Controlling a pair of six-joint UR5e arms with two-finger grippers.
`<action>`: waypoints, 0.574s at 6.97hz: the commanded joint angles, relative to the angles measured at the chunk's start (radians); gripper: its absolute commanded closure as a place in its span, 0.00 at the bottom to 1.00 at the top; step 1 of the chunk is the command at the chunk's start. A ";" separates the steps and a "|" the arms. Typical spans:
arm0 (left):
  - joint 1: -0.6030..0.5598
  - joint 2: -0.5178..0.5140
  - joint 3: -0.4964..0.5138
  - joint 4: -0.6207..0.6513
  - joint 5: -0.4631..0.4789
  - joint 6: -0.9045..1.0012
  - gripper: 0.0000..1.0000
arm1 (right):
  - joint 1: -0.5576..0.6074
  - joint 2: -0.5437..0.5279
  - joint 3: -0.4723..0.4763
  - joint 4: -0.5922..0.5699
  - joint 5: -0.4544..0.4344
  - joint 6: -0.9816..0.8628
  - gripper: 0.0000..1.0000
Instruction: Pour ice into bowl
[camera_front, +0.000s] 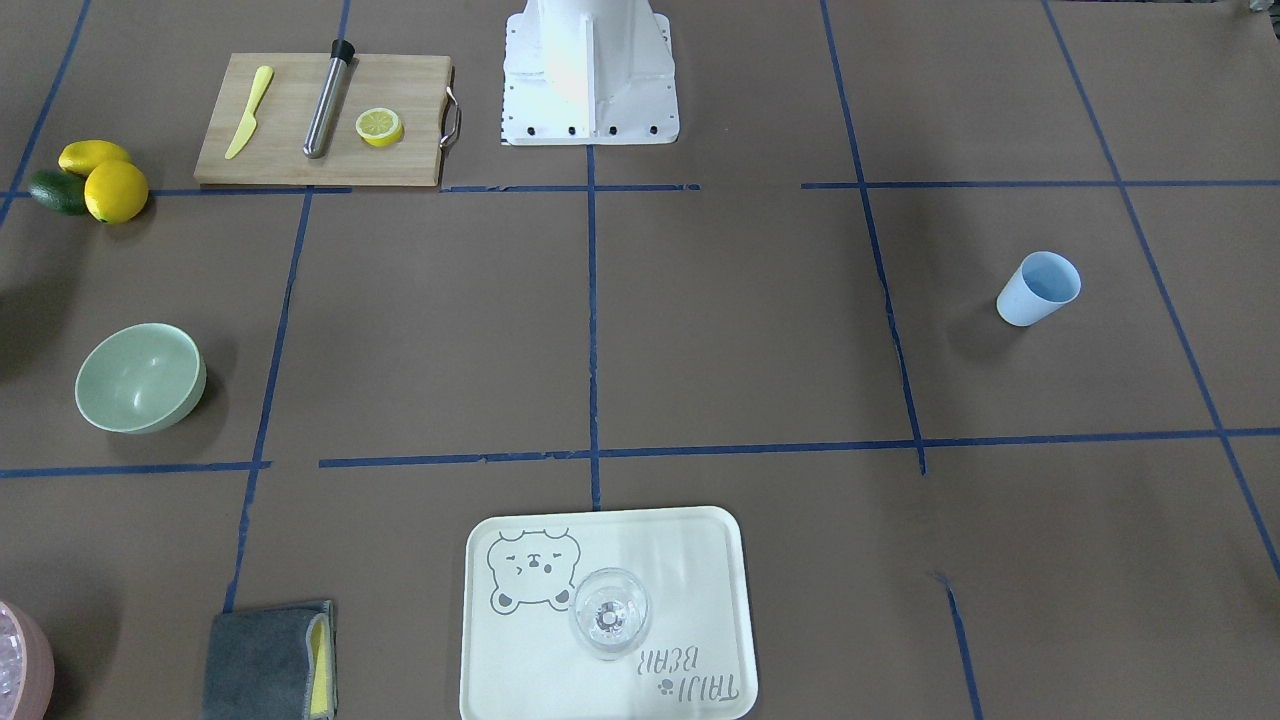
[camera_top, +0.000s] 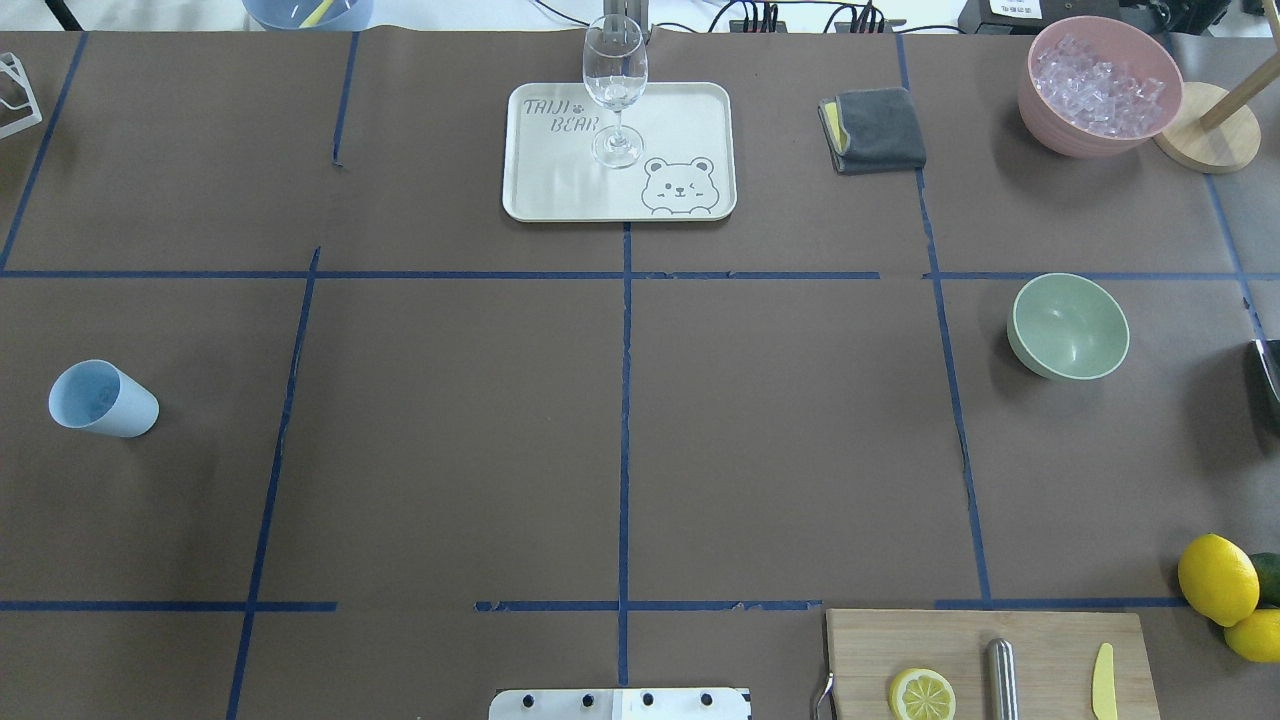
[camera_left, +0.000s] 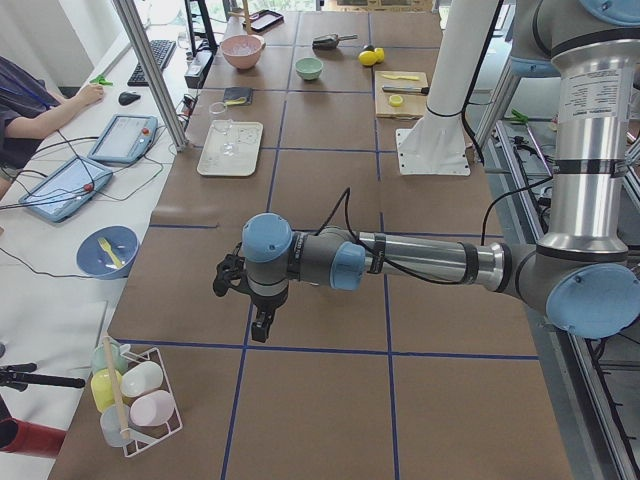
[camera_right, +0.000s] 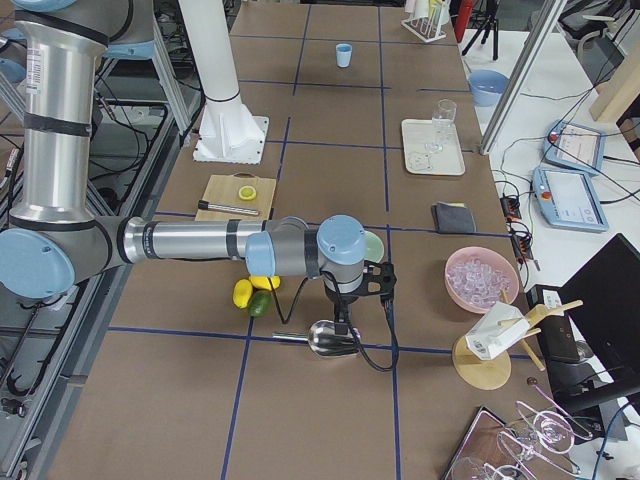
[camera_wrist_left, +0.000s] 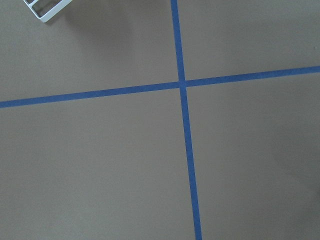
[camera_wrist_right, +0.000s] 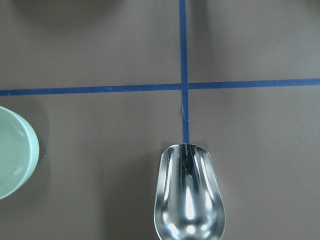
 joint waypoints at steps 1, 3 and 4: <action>0.004 -0.002 -0.047 -0.104 0.002 -0.036 0.00 | -0.034 0.025 -0.021 0.000 0.071 0.002 0.00; 0.098 0.095 -0.179 -0.295 0.014 -0.318 0.00 | -0.083 0.057 -0.020 0.004 0.052 0.062 0.00; 0.153 0.193 -0.219 -0.483 0.021 -0.467 0.00 | -0.130 0.079 -0.020 0.004 0.019 0.162 0.00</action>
